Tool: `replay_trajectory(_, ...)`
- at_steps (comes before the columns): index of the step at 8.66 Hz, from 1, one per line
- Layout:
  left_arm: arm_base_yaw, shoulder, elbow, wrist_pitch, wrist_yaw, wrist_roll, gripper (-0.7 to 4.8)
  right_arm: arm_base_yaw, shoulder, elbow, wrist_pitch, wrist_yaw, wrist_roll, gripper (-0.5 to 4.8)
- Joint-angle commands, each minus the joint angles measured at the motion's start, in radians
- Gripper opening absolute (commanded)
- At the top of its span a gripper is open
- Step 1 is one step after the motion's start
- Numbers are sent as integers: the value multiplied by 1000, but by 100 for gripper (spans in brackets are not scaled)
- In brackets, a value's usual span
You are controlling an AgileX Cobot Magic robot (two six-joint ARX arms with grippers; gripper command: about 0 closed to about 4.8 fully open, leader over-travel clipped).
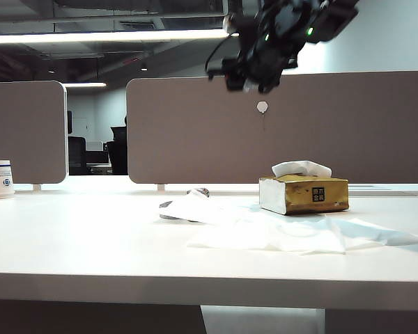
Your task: Pull out a tissue from the tissue box and use it to cover the ID card on the tabletop.
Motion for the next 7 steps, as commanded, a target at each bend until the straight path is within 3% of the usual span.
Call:
replay_trajectory(1,0,0,2,12,-39,-3,-6,-32,-63,5,-85,-24,13,176)
replay_trajectory(3,0,0,2,12,-165,-3,-6,-188,-434,5,-469,-220,0,176)
replay_trajectory(4,0,0,2,11,-204,-3,-6,-206,-598,1,-679,-230,-100,176)
replay_trajectory(7,0,0,2,11,-245,-3,-6,-206,-968,-157,-844,-245,-101,176)
